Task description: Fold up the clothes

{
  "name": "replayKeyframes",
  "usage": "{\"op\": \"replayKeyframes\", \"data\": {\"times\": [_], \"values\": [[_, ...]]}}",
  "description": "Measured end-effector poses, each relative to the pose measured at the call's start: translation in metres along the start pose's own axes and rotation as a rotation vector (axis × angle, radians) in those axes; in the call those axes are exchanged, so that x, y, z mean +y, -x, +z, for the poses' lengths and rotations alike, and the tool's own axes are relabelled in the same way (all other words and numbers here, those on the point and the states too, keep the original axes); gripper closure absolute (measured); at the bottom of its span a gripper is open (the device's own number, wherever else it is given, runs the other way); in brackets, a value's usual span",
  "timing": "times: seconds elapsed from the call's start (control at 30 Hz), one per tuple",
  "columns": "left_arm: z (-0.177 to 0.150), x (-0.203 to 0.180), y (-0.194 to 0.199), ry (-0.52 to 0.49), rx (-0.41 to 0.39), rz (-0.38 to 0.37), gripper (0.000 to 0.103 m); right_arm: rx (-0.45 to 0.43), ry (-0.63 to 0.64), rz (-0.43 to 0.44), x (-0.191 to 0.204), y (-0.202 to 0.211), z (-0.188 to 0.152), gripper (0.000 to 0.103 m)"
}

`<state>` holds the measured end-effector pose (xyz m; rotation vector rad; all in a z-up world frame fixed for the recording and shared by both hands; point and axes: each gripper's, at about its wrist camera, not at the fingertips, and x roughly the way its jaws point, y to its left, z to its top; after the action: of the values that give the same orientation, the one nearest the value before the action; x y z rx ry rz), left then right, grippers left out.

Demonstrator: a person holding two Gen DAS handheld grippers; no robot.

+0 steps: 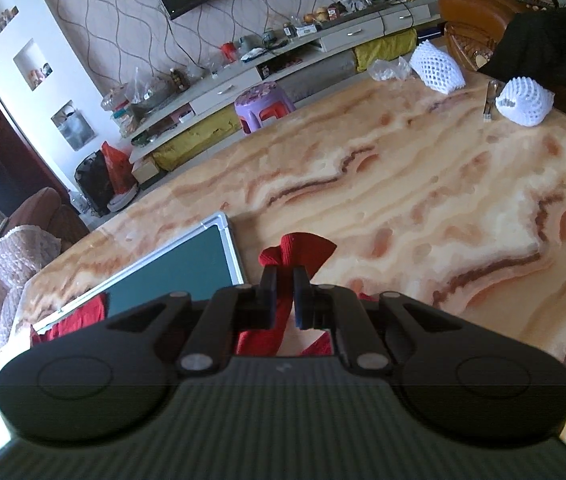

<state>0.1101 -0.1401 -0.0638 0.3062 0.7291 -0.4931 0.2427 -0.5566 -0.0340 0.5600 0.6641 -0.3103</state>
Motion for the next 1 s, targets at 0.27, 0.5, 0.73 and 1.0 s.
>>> {"op": "replayKeyframes", "data": {"times": [0.27, 0.5, 0.73, 1.0], "values": [[-0.003, -0.027, -0.022, -0.194, 0.062, 0.024, 0.041, 0.006, -0.002, 0.001, -0.002, -0.007, -0.004, 0.092], [-0.006, -0.029, -0.033, -0.204, 0.063, -0.048, 0.1, 0.009, 0.0, -0.018, -0.006, -0.01, -0.006, 0.092], [0.0, -0.003, -0.003, -0.091, -0.043, -0.092, 0.101, 0.006, 0.007, -0.028, -0.005, -0.008, -0.005, 0.092], [0.008, 0.048, 0.067, 0.125, -0.16, -0.197, 0.102, -0.016, -0.027, -0.001, -0.008, 0.014, 0.005, 0.092]]}}
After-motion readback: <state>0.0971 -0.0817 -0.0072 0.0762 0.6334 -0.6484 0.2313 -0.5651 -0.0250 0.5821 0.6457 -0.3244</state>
